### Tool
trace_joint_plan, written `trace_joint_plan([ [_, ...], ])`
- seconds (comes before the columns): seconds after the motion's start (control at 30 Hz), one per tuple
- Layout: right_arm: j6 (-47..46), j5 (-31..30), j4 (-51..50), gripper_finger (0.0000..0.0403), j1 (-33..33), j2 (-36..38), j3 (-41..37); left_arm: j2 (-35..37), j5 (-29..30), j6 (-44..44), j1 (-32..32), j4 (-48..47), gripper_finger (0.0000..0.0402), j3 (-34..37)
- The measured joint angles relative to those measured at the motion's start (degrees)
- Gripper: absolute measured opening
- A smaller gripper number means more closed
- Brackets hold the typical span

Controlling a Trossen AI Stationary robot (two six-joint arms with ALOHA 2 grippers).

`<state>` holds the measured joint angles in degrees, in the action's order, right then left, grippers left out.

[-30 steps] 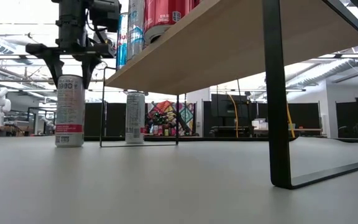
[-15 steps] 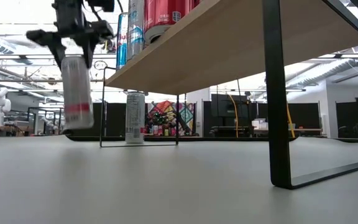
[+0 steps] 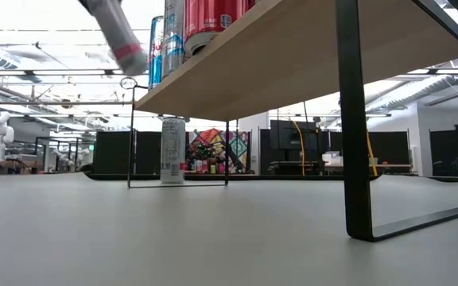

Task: Place canned beverage on shelf
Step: Put the bottom red soda can on the shelf aligned with the other red soda can

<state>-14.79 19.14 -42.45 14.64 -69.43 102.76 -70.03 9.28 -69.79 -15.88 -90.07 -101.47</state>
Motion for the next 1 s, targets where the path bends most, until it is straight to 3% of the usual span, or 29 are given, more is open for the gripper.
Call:
trace_joint_plan([
  [0.17, -4.7, 0.0, 2.5, 0.0313, -0.9, -0.8, 0.0, -0.1, 3.8, 2.1, 1.4, 0.5, 0.0242, -8.6],
  [0.37, -11.0, 0.2, 4.2, 0.0313, -1.3, -2.1, 0.0, -0.1, 3.3, 18.0, 1.8, 12.7, 0.0242, -13.7],
  [0.53, -19.5, 1.5, 4.4, 0.0313, -1.2, -3.4, 0.0, -0.7, -2.5, 34.3, 1.8, 23.0, 0.0242, -14.0],
  [0.73, -27.9, 12.5, 5.8, 0.0314, -0.4, -4.6, 0.0, -4.2, -13.2, 52.7, 1.8, 29.6, 0.0242, -14.0],
  [1.0, -26.4, 14.0, 6.7, 0.0314, 0.8, -4.8, 3.6, -9.9, -23.0, 69.8, 3.7, 40.6, 0.0242, -14.0],
])
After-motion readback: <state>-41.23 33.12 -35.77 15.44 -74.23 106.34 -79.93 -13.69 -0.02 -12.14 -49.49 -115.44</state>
